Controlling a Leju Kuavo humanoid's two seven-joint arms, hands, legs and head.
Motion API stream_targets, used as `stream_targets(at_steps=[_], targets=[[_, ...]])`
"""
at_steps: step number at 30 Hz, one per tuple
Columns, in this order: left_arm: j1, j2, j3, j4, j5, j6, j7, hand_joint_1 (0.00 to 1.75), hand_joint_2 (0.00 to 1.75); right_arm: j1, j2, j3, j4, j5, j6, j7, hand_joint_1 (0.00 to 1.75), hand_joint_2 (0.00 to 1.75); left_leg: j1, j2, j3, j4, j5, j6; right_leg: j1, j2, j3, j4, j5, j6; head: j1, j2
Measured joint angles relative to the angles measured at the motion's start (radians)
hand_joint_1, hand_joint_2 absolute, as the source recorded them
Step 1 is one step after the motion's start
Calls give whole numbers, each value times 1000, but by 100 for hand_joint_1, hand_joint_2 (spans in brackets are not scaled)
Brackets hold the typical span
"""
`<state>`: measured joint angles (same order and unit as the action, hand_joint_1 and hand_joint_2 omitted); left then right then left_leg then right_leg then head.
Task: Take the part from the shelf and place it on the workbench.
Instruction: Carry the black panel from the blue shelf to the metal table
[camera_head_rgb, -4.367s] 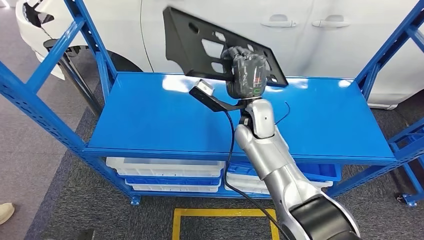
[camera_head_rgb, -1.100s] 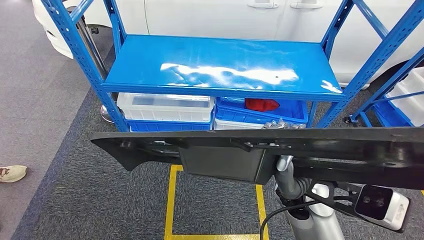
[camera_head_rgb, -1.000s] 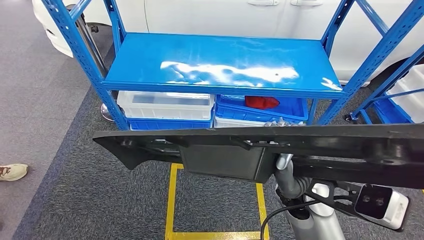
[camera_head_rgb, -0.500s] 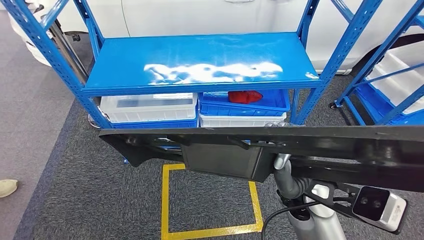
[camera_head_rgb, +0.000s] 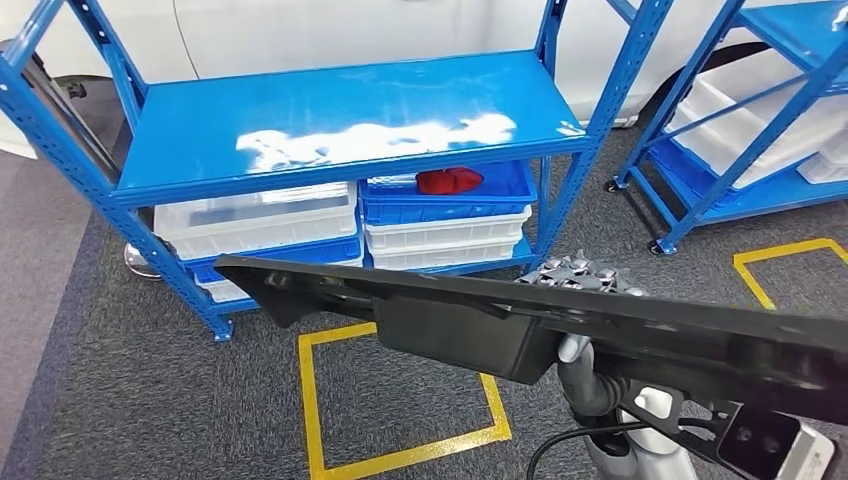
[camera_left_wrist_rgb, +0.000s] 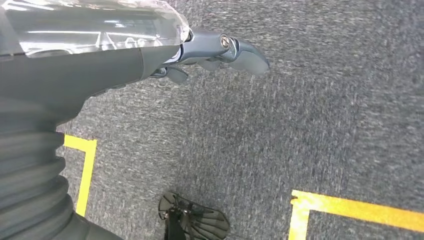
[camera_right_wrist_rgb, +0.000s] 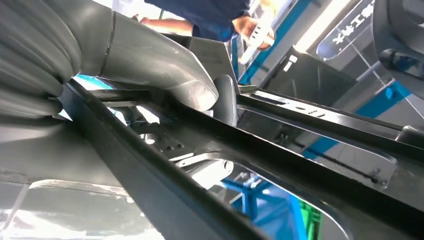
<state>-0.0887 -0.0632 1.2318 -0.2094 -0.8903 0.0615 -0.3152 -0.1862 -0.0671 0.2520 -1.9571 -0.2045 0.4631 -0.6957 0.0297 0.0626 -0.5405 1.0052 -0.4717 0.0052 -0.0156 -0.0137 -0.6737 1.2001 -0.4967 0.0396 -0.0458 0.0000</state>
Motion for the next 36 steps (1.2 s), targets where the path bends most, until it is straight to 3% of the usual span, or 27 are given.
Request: stream_targets(at_steps=[2,3,4,6,8,11,12,13,14,15,17,19,21,23,25,27,28,29,32,34,36], targets=[[0,0,1,0,-4,9,5,0,175,1,1,0,-18,4,-1,0,175,175,-4,16,4,1,-4,-9,6,-42,69,-133,43,-9,0,0],[0,0,1,0,-7,14,8,0,175,1,2,0,-27,6,-2,0,175,175,-7,23,5,1,-6,-15,11,-55,85,-168,50,-17,0,0],[0,0,1,0,-8,19,10,0,175,3,2,0,-35,8,-4,-1,175,175,-10,32,7,1,-7,-21,15,-57,86,-179,48,-25,0,0],[-2,-1,2,0,-12,21,14,0,175,6,4,0,-50,15,-3,-1,175,175,-9,46,11,0,-11,-34,16,-34,83,-182,51,-41,0,0],[-3,-2,1,0,-16,19,17,0,175,5,8,0,-65,25,3,-2,175,175,-6,19,-1,35,-39,-42,13,-13,85,-190,57,-57,0,0],[0,-3,1,0,-21,12,18,0,175,-2,21,4,-74,38,4,-2,175,175,-6,-43,-89,220,-130,-43,16,21,85,-193,60,-71,0,0],[2,-4,1,0,-21,10,18,0,175,-4,23,9,-74,41,3,-1,175,175,-7,-50,-117,272,-143,-42,18,35,85,-192,61,-73,0,0],[2,-5,1,0,-22,8,18,0,175,-8,24,15,-75,43,2,0,175,175,-8,-53,-132,293,-137,-40,21,48,85,-190,61,-74,0,0],[1,-7,1,0,-22,8,17,0,175,-13,25,22,-75,43,1,3,175,175,-9,-56,-126,269,-109,-36,24,62,86,-188,60,-74,0,0],[1,-10,1,0,-22,7,17,0,175,-20,25,29,-75,43,-1,6,175,175,-10,-63,-104,212,-68,-30,25,75,87,-186,59,-74,0,0],[-1,-14,1,0,-22,7,16,0,175,-35,27,44,-76,43,-4,15,175,175,-10,-102,-48,77,-5,-18,27,100,86,-180,57,-71,0,0],[-2,-19,1,0,-22,7,15,0,175,-43,29,55,-76,41,-8,20,175,175,-13,-126,-24,19,8,-12,24,120,78,-177,59,-61,0,0],[-4,-25,1,1,-22,7,14,0,175,-45,30,63,-76,40,-12,23,175,175,-13,-111,-20,10,12,-6,20,134,73,-178,62,-47,0,0],[-6,-31,1,1,-24,9,16,0,175,-52,29,69,-75,37,-18,27,175,175,-9,-90,-15,-2,18,4,22,101,62,-153,45,-35,0,0],[-5,-36,1,1,-29,19,21,0,175,-67,29,80,-69,31,-26,32,175,175,-8,-67,-13,-8,21,10,19,46,13,-54,-9,-24,0,0],[-2,-40,1,1,-31,33,26,0,175,-78,28,95,-55,22,-33,36,175,175,-9,-42,-14,-7,21,10,11,24,-49,68,-56,-15,0,0],[-2,-42,1,1,-31,39,27,0,175,-82,27,101,-47,18,-35,37,175,175,-9,-30,-14,-7,20,10,7,20,-62,92,-56,-11,0,0],[-2,-44,1,1,-30,44,27,0,175,-87,26,108,-38,13,-36,38,175,175,-8,-18,-14,-7,19,8,3,16,-56,78,-38,-9,0,0],[-5,-49,1,1,-24,51,20,0,175,-106,25,124,-18,-5,-39,28,175,175,-10,11,-9,-4,13,-2,4,-24,45,-118,47,-14,0,0],[-6,-49,1,1,-23,50,16,0,175,-116,24,127,-8,-17,-41,14,175,175,-13,25,-6,-4,9,-14,12,-40,75,-182,60,-29,0,0],[-7,-46,1,1,-23,50,19,0,175,-121,21,128,-1,-27,-43,4,175,175,-14,41,-1,-7,7,-27,16,-22,72,-183,61,-44,0,0]])
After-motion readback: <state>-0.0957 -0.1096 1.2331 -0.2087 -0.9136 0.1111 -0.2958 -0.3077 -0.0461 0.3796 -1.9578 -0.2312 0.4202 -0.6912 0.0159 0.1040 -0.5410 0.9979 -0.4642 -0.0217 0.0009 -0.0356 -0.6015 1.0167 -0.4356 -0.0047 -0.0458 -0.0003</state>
